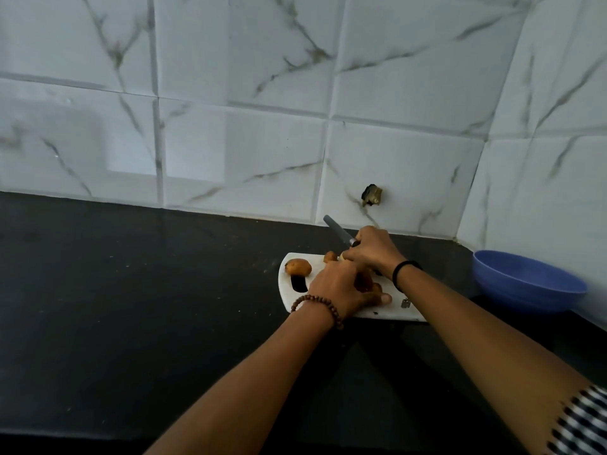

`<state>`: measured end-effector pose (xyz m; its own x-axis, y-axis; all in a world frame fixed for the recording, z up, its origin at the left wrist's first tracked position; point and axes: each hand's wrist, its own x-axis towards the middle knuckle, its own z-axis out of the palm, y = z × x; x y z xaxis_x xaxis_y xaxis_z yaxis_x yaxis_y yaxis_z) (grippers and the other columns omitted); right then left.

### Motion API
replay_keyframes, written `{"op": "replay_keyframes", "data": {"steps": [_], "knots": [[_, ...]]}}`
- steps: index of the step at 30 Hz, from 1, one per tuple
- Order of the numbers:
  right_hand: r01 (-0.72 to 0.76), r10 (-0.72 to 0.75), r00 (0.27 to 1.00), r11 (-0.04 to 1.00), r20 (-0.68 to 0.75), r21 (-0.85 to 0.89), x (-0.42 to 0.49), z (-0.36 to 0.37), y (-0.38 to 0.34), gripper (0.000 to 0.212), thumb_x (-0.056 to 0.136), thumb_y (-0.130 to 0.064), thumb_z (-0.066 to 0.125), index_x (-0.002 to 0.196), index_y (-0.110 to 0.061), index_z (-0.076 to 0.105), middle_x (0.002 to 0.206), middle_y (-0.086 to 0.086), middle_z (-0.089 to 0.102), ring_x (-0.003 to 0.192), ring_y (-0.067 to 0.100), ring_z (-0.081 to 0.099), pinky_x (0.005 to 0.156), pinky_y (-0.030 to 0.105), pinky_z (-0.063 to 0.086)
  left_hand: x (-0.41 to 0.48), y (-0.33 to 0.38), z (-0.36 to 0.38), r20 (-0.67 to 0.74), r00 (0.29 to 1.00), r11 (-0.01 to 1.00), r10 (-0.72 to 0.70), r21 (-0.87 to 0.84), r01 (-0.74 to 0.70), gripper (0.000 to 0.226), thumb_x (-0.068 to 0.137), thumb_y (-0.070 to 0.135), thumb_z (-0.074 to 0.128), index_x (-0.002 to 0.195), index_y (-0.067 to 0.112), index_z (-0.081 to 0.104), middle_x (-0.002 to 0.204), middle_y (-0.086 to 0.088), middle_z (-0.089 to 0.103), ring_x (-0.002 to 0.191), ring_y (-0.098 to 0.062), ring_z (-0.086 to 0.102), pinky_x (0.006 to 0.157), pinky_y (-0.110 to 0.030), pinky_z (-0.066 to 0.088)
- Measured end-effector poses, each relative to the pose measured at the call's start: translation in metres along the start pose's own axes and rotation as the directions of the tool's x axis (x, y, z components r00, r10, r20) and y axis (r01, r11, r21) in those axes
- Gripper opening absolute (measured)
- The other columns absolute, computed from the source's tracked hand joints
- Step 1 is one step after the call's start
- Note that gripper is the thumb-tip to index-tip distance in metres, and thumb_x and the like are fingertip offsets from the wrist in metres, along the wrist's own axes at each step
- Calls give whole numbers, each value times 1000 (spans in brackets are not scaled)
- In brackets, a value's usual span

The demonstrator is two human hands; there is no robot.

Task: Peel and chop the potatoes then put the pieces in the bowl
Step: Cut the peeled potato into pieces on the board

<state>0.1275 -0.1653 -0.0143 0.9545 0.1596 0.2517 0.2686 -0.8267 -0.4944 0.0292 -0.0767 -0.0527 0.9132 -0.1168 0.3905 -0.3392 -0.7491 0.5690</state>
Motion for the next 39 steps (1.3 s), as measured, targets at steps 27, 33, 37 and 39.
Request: {"op": "replay_keyframes", "data": {"steps": [27, 33, 37, 39], "knots": [[90, -79, 993, 989, 92, -122, -158, -72, 31, 46, 103, -36, 49, 148, -31, 44, 119, 7, 65, 75, 12, 66, 58, 20, 49, -1, -8, -5, -25, 992, 960, -120, -256, 110, 15, 71, 31, 84, 82, 25, 77, 82, 11, 74, 87, -1, 66, 86, -21, 51], [117, -100, 991, 970, 87, -212, -150, -67, 29, 45, 102, -33, 49, 147, -27, 47, 131, 11, 61, 100, 22, 64, 77, 28, 46, 1, -8, -5, -3, 992, 953, -127, -278, 121, 11, 71, 27, 84, 78, 26, 76, 82, 11, 74, 88, -1, 66, 91, -26, 52], [117, -98, 991, 969, 94, -217, -143, -67, 25, 40, 102, -31, 49, 142, -24, 54, 117, 10, 65, 84, 18, 65, 71, 29, 49, 2, -8, -5, -4, 992, 950, -126, -290, 120, 12, 70, 26, 85, 77, 24, 76, 81, 9, 74, 88, -4, 68, 92, -30, 53], [113, -93, 991, 970, 100, -216, -139, -66, 25, 40, 102, -31, 49, 140, -21, 56, 107, 6, 64, 72, 14, 61, 63, 26, 48, 2, -8, -5, -3, 992, 946, -126, -302, 119, 12, 69, 25, 86, 77, 23, 77, 79, 9, 75, 87, -5, 68, 92, -30, 53]]}}
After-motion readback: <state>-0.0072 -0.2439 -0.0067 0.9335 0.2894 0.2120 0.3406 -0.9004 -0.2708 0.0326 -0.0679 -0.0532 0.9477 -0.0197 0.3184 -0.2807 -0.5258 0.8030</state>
